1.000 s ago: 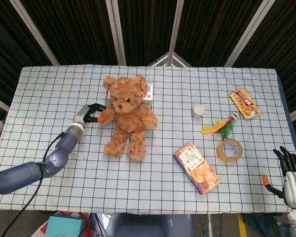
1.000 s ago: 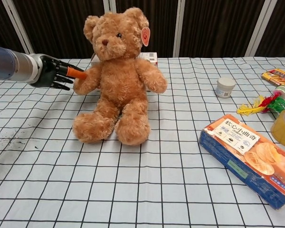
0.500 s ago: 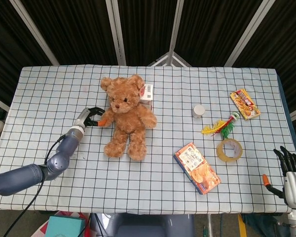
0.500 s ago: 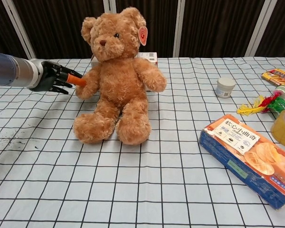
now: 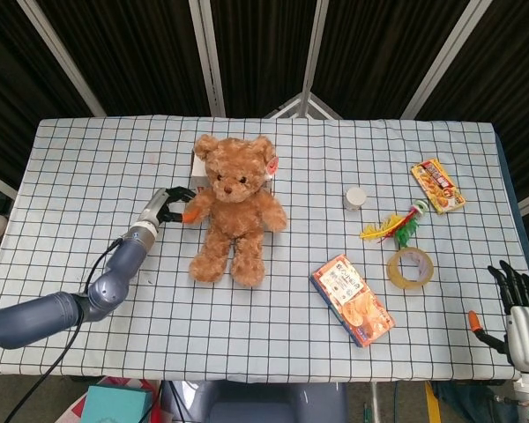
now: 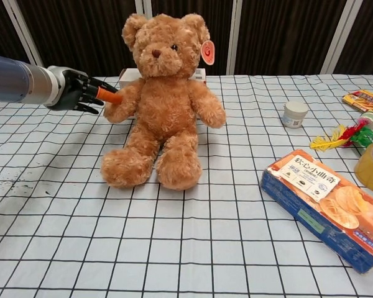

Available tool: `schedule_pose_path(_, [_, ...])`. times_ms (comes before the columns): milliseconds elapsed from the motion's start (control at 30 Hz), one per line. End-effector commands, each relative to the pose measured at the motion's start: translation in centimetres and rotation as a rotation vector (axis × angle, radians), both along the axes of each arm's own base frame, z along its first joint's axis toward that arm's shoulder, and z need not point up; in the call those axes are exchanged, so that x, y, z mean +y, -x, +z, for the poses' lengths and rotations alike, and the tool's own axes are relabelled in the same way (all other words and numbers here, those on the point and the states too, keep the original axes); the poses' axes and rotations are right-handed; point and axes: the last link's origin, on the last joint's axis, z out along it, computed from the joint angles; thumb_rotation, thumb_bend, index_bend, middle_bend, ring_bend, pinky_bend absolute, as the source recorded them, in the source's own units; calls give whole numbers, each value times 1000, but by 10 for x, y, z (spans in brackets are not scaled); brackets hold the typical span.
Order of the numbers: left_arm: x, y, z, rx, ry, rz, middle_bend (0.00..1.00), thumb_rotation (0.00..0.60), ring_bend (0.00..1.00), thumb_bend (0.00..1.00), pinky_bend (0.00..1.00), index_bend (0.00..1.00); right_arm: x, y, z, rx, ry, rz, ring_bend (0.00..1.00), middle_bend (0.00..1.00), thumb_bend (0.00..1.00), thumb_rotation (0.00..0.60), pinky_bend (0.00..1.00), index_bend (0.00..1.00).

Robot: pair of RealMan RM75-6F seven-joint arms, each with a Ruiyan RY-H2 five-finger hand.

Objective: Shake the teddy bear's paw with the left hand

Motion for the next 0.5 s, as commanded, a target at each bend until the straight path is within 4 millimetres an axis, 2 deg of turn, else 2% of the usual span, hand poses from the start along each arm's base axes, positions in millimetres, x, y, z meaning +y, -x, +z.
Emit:
schedule_pose_path(33, [-3,9,-5,11,11,23,383,600,0,497,51,366,0,0,0,-3,2,-2,89,74,367,600,0,130])
schedule_pose_path(367, [2,-2,4,-3,-22,-5,363,600,0,451,51,342,0,-1,0,-7,3,9,89,73,367,600,0,129])
schedule_pose_path(500, [0,0,6,-10,-14,-7,238,600,0,298,49,216,0,0,0,-1,3,10,89,73,367,600,0,129])
